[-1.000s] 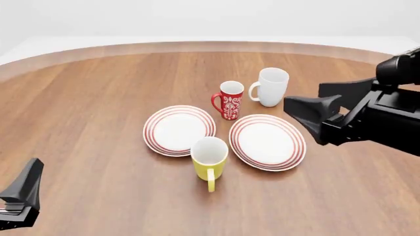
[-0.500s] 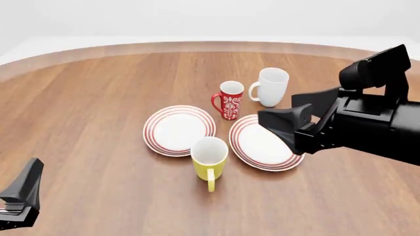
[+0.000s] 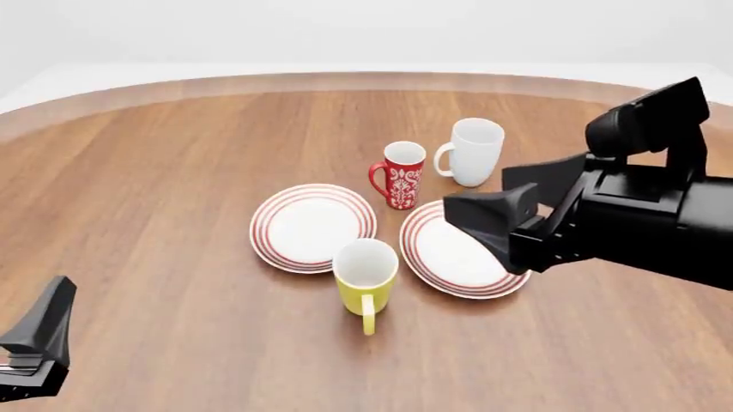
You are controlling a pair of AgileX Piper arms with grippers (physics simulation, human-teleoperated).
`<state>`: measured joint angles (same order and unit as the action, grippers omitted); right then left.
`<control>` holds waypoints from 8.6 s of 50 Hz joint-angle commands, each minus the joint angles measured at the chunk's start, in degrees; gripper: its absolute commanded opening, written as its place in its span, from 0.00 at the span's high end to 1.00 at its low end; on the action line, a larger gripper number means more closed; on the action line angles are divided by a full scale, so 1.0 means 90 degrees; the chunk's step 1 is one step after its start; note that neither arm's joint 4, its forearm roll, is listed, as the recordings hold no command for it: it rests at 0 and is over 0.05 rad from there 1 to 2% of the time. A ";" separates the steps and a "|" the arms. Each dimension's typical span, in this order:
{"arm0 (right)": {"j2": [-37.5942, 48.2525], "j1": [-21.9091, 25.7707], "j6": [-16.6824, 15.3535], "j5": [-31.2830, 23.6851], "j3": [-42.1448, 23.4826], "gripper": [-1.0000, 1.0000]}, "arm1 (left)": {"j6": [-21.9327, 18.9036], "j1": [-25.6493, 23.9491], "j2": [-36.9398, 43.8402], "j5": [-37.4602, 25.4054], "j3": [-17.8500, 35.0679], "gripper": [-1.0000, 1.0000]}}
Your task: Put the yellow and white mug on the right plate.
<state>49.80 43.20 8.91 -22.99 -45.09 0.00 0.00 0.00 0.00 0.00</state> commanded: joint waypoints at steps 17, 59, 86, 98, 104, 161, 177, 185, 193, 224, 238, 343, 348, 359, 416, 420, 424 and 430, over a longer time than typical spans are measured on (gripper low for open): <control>0.1168 0.0329 0.1332 -0.0957 -0.1127 0.00 | 0.0000 0.0000 0.0000 0.0000 0.0000 0.00; 0.2016 0.0357 0.1726 -0.1303 -0.1221 0.00 | 0.0000 0.0000 0.0000 0.0000 0.0000 0.00; 0.2593 0.0392 0.1843 -0.0792 -0.1248 0.00 | 0.0000 0.0000 0.0000 0.0000 0.0000 0.00; 0.2881 0.0526 0.2010 -0.0359 -0.0997 0.00 | 0.0000 0.0000 0.0000 0.0000 0.0000 0.00; 0.2951 0.0490 0.2034 -0.0210 -0.0871 0.00 | 0.0000 0.0000 0.0000 0.0000 0.0000 0.00; 0.3970 0.0598 0.2226 0.0754 -0.0517 0.00 | 0.0000 0.0000 0.0000 0.0000 0.0000 0.00; 0.4313 0.0672 0.2398 0.1132 -0.0389 0.00 | 0.0000 0.0000 0.0000 0.0000 0.0000 0.00; 0.4397 0.0684 0.2429 0.1284 -0.0272 0.00 | 0.0000 0.0000 0.0000 0.0000 0.0000 0.00; 0.4510 0.0700 0.2501 0.1488 -0.0161 0.00 | 0.0000 0.0000 0.0000 0.0000 0.0000 0.00; 0.4889 0.0778 0.2737 0.2138 0.0158 0.00 | 0.0000 0.0000 0.0000 0.0000 0.0000 0.00; 0.5046 0.0817 0.2805 0.2326 0.0258 0.00 | 0.0000 0.0000 0.0000 0.0000 0.0000 0.00; 0.3475 0.0140 0.1772 0.1259 0.0137 1.00 | 0.0000 0.0000 0.0000 0.0000 0.0000 0.00; 0.3338 -0.0038 0.1556 0.1098 0.0117 1.00 | 0.0000 0.0000 0.0000 0.0000 0.0000 0.00; 0.3098 -0.0314 0.1329 0.1020 0.0271 1.00 | 0.0000 0.0000 0.0000 0.0000 0.0000 0.00; 0.2660 -0.1838 0.0143 0.0789 0.0588 1.00 | 0.0000 0.0000 0.0000 0.0000 0.0000 0.00; 0.2674 -0.1901 0.0112 0.0854 0.0671 1.00 | 0.0000 0.0000 0.0000 0.0000 0.0000 0.00; 0.2714 -0.1916 0.0112 0.0905 0.0683 1.00 | 0.0000 0.0000 0.0000 0.0000 0.0000 0.00; 0.2842 -0.1932 0.0105 0.1029 0.0694 1.00 | 0.0000 0.0000 0.0000 0.0000 0.0000 0.00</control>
<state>74.40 26.54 10.02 -15.08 -39.18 0.00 0.00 0.00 0.00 0.00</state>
